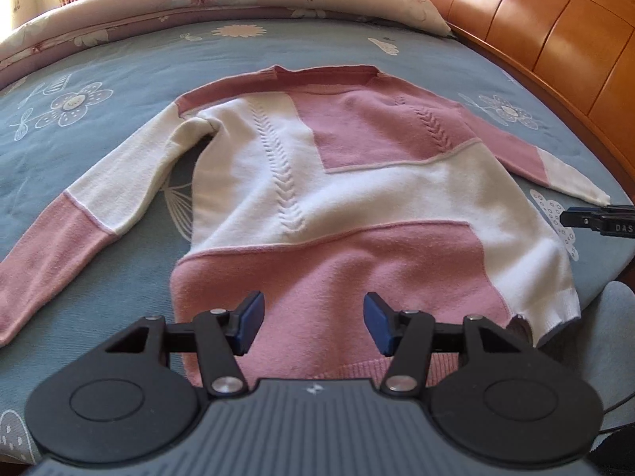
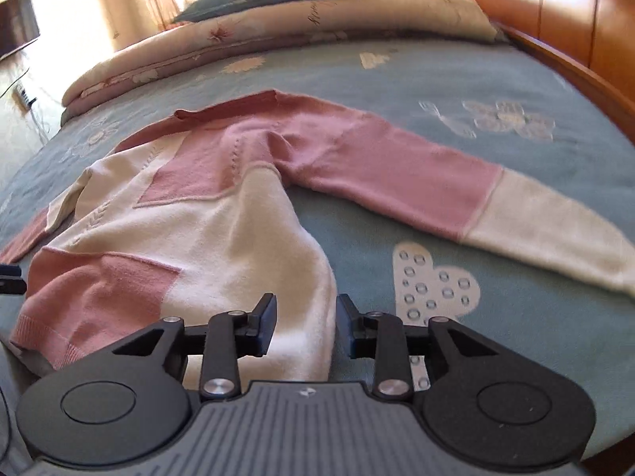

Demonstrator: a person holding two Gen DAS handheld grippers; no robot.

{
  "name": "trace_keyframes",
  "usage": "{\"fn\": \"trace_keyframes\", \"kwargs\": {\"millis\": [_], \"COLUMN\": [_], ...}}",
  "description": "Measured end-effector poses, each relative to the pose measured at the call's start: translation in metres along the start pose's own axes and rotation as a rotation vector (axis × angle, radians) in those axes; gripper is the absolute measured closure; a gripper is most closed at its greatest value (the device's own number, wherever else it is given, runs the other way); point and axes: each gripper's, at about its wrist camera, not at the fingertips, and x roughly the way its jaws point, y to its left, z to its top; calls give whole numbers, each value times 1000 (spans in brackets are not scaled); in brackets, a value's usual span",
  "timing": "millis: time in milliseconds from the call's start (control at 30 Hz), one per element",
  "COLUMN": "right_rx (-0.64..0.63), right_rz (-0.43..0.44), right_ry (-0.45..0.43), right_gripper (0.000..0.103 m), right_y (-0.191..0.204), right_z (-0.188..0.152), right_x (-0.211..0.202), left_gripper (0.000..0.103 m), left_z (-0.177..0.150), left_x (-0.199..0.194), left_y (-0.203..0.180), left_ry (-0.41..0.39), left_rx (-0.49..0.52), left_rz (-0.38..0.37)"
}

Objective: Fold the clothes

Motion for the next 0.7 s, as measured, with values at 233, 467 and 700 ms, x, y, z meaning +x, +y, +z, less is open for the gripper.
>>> {"fn": "trace_keyframes", "kwargs": {"millis": [233,467,700], "right_rx": [-278,-354,-398], "right_rz": [283,395,452], "right_ry": [13,61,72], "right_gripper": [61,61,61], "right_y": [89,139,152], "right_z": [10,4,-1], "right_x": [15,33,35], "left_gripper": [44,45,46], "left_z": [-2,-20,-33], "left_x": [6,-2,18], "left_y": [15,54,75], "left_ry": [25,-9,31], "left_rx": [-77,-193,-268], "left_rz": [10,54,48]}}
